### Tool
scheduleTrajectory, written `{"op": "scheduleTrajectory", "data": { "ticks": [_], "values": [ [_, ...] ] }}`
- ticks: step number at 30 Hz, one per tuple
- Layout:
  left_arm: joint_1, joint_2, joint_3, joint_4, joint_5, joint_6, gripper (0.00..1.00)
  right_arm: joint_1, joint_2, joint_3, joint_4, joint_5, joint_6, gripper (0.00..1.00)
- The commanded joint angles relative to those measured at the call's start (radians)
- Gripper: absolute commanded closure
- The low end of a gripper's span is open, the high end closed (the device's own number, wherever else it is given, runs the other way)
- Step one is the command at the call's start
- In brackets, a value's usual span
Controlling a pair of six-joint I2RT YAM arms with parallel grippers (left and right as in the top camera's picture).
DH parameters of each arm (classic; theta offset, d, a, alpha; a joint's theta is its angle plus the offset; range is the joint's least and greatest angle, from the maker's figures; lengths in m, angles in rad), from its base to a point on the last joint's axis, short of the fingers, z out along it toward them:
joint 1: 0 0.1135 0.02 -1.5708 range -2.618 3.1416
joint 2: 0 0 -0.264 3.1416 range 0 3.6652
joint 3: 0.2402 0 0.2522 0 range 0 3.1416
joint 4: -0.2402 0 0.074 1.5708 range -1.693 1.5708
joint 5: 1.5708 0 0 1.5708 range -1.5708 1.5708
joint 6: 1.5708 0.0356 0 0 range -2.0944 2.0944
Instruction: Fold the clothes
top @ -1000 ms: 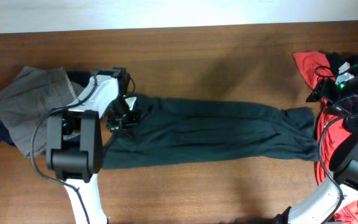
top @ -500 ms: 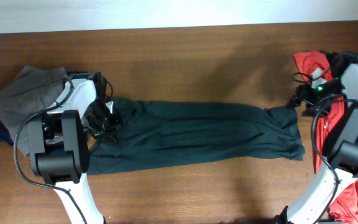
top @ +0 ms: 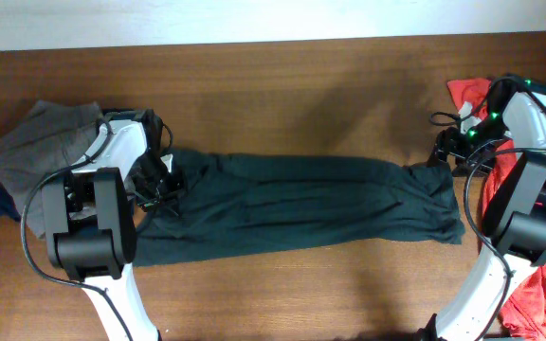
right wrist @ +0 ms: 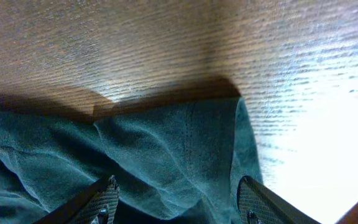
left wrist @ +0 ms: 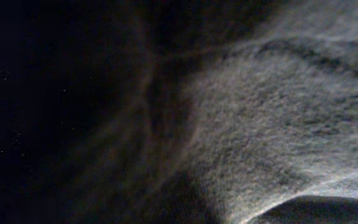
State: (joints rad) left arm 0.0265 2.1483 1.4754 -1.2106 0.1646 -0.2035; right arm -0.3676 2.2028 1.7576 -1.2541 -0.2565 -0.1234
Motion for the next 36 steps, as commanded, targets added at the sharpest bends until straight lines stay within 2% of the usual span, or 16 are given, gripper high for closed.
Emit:
{"op": "scheduleTrajectory", "data": {
  "ticks": [1, 12, 18, 24, 29, 30, 36],
  "values": [
    [0.016, 0.047, -0.039, 0.050, -0.143, -0.019, 1.00, -0.008, 0.015, -0.003, 0.028, -0.030, -0.057, 0.33],
    [0.016, 0.047, -0.039, 0.060, -0.143, -0.008, 1.00, -0.093, 0.016, -0.004, 0.032, 0.016, -0.052, 0.34],
    [0.016, 0.047, -0.039, 0.064, -0.143, -0.008, 1.00, -0.096, 0.016, -0.059, 0.028, -0.010, -0.053, 0.49],
    [0.016, 0.047, -0.039, 0.074, -0.143, -0.008, 0.99, -0.076, 0.016, -0.115, 0.053, -0.115, -0.109, 0.59],
    [0.016, 0.047, -0.039, 0.074, -0.143, -0.008, 0.99, -0.089, 0.016, -0.107, 0.071, -0.114, -0.108, 0.92],
    [0.016, 0.047, -0.039, 0.074, -0.143, -0.008, 0.99, -0.096, 0.016, -0.099, 0.079, -0.114, -0.106, 0.96],
    [0.016, 0.047, -0.039, 0.073, -0.143, -0.008, 0.99, -0.146, 0.016, 0.011, 0.116, -0.123, -0.064, 0.96]
  ]
}}
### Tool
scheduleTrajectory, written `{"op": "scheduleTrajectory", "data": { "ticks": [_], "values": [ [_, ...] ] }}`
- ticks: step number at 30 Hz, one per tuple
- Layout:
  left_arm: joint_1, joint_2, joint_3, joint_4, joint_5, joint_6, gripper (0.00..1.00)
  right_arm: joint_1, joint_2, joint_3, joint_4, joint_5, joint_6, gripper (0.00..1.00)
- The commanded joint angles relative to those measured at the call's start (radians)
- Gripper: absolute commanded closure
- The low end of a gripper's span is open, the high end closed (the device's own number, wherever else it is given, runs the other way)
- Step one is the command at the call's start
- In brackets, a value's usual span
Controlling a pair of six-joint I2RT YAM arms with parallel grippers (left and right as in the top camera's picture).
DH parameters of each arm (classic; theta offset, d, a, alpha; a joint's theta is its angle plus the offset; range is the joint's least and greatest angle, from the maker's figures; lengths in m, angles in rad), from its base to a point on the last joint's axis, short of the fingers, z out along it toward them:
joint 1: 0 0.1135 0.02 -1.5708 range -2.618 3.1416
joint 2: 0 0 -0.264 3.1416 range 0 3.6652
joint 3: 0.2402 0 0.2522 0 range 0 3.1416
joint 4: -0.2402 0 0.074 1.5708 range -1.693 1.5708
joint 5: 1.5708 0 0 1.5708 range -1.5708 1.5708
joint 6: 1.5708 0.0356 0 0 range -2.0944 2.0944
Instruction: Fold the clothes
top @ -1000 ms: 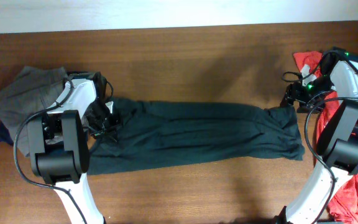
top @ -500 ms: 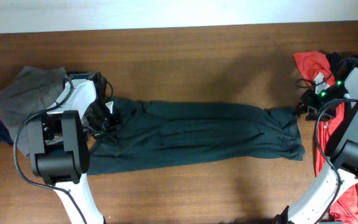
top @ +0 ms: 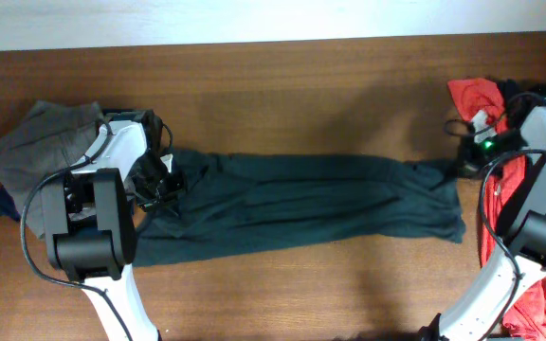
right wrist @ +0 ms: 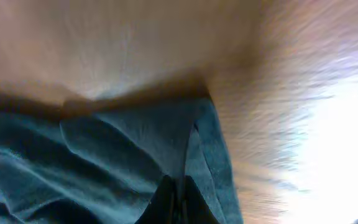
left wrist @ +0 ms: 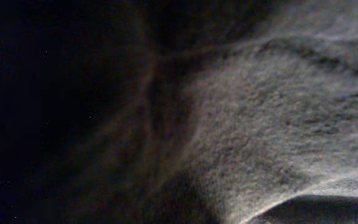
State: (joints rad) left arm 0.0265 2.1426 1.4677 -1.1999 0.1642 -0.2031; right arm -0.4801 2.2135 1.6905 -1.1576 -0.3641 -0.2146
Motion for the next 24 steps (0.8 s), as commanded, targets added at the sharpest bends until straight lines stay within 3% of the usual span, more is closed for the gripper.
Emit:
{"op": "scheduleTrajectory", "data": {
  "ticks": [1, 10, 12, 14, 16, 22, 24],
  "values": [
    [0.016, 0.052, -0.031, 0.063, -0.142, -0.008, 0.99, -0.039, 0.005, 0.088, 0.024, -0.026, 0.030, 0.96],
    [0.016, 0.052, -0.031, 0.063, -0.143, -0.008, 1.00, -0.037, 0.005, 0.096, 0.092, -0.037, 0.032, 0.95],
    [0.016, 0.052, -0.031, 0.063, -0.143, -0.008, 0.99, -0.038, 0.005, 0.096, 0.092, -0.037, 0.032, 0.91],
    [0.016, 0.052, -0.031, 0.063, -0.143, -0.008, 0.99, -0.039, 0.005, 0.097, 0.086, -0.037, 0.040, 0.52],
    [0.016, 0.052, -0.031, 0.063, -0.143, -0.009, 0.99, -0.040, 0.005, 0.098, 0.053, -0.032, 0.040, 0.35],
    [0.016, 0.052, -0.031, 0.063, -0.143, -0.008, 0.99, -0.039, 0.005, 0.085, -0.081, -0.023, 0.074, 0.38],
    [0.016, 0.052, -0.031, 0.063, -0.143, -0.008, 0.99, -0.039, 0.005, 0.058, -0.085, -0.004, 0.074, 0.45]
  ]
}}
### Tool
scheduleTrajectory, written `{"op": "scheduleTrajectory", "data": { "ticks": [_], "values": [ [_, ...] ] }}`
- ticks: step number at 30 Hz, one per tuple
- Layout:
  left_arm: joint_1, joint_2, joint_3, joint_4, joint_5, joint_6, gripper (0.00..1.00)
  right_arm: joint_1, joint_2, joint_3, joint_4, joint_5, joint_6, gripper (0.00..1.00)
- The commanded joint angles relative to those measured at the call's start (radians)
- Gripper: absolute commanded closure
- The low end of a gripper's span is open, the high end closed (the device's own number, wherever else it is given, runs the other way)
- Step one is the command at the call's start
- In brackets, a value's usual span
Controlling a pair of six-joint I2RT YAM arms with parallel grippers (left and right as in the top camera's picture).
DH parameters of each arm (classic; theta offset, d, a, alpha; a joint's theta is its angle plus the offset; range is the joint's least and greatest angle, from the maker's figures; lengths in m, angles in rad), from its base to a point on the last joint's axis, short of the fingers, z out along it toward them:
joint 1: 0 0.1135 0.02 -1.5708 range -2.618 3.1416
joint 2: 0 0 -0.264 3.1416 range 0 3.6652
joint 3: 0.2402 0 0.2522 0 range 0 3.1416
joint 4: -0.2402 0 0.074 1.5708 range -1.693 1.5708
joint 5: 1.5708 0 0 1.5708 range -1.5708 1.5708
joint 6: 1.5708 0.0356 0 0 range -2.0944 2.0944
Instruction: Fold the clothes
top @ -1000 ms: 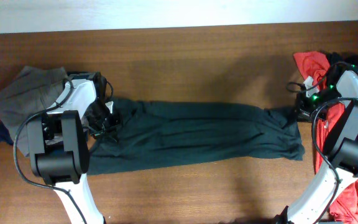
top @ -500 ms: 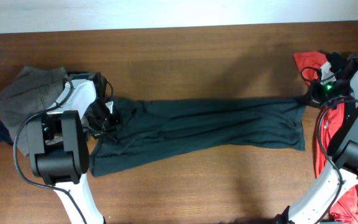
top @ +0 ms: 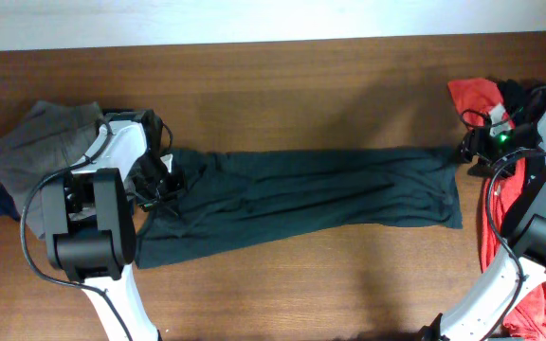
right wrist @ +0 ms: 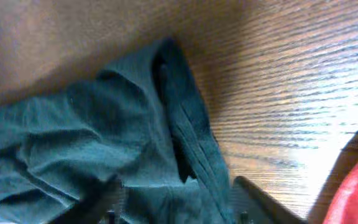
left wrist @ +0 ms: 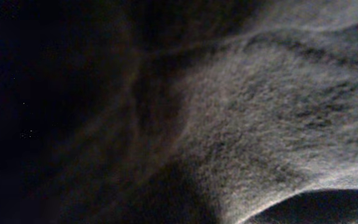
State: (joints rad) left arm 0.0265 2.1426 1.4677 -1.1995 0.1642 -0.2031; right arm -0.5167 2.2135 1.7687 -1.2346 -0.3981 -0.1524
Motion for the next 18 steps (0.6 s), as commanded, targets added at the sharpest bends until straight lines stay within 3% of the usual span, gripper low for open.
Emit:
{"op": "scheduleTrajectory", "data": {
  "ticks": [1, 7, 9, 14, 18],
  "values": [
    [0.016, 0.052, -0.031, 0.063, -0.143, -0.008, 0.99, -0.002, 0.005, -0.047, -0.003, 0.021, 0.014, 0.49],
    [0.016, 0.052, -0.031, 0.066, -0.143, -0.008, 0.99, 0.000, 0.005, -0.137, 0.088, -0.045, 0.034, 0.57],
    [0.016, 0.052, -0.031, 0.066, -0.142, -0.008, 0.99, 0.000, 0.005, -0.149, 0.130, -0.082, 0.034, 0.72],
    [0.016, 0.052, -0.031, 0.061, -0.142, -0.008, 0.99, -0.008, -0.003, -0.100, 0.132, -0.082, -0.023, 0.95],
    [0.016, 0.052, -0.031, 0.062, -0.142, -0.005, 0.99, -0.023, -0.029, 0.011, 0.066, -0.088, -0.072, 0.96]
  ]
}}
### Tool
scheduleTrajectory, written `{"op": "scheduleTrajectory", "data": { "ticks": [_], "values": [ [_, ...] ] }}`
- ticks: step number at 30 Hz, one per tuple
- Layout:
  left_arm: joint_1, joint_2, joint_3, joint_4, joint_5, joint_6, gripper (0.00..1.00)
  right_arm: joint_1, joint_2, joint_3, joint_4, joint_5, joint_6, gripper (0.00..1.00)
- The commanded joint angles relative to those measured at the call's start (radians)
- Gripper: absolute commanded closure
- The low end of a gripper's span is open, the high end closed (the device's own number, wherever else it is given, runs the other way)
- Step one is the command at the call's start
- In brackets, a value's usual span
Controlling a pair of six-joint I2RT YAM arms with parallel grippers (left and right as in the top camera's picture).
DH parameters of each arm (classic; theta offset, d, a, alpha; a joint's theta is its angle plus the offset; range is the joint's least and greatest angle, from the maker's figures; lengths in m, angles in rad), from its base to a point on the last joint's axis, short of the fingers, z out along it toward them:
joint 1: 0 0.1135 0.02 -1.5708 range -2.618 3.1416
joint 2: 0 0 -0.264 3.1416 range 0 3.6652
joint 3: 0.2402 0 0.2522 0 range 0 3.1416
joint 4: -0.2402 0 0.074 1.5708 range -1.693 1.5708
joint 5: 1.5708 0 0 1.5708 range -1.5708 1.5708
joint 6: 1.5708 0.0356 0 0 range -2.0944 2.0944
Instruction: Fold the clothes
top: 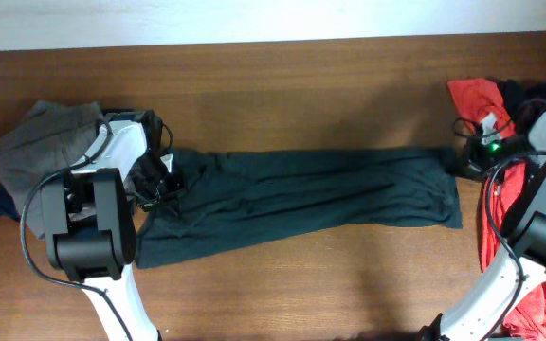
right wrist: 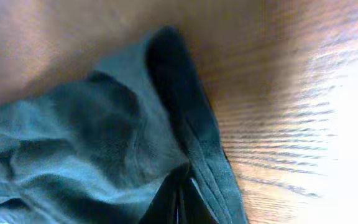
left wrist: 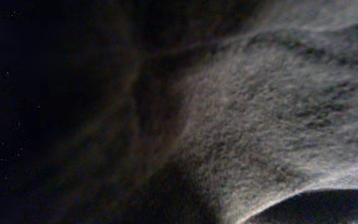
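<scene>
A dark green garment [top: 301, 199] lies stretched out long across the wooden table [top: 301, 85]. My left gripper [top: 159, 182] sits on its bunched left end, where folds run together. Dark cloth [left wrist: 278, 124] fills the left wrist view and hides the fingers. My right gripper [top: 455, 163] is at the garment's far right corner. In the right wrist view the right gripper [right wrist: 180, 196] is shut on the cloth just inside the thick hem [right wrist: 197, 137].
A heap of grey clothes [top: 36, 147] lies at the left edge behind my left arm. Red clothes [top: 474, 95] lie at the back right, and more red cloth [top: 529, 284] along the right edge by the right arm's base.
My right gripper stood open over the garment's far right corner; now it is shut on the cloth by the hem there. The garment and my left arm have not moved.
The garment's right end was bunched, with my right gripper open over it. Then that gripper was shut on the cloth. Later the garment lay stretched farther right and the gripper was open. Now it is shut on the corner. My left gripper stayed at the left end.
</scene>
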State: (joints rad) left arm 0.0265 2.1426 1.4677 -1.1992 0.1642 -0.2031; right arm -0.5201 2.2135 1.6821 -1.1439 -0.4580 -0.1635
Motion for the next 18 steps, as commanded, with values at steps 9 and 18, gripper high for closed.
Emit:
{"op": "scheduleTrajectory", "data": {
  "ticks": [9, 18],
  "values": [
    [0.016, 0.052, -0.031, 0.062, -0.143, -0.005, 0.99, -0.030, -0.048, 0.159, -0.045, 0.056, -0.072, 0.81],
    [0.016, 0.052, -0.031, 0.063, -0.142, -0.005, 0.99, -0.038, -0.045, 0.098, -0.062, 0.161, -0.011, 0.28]
  ]
}}
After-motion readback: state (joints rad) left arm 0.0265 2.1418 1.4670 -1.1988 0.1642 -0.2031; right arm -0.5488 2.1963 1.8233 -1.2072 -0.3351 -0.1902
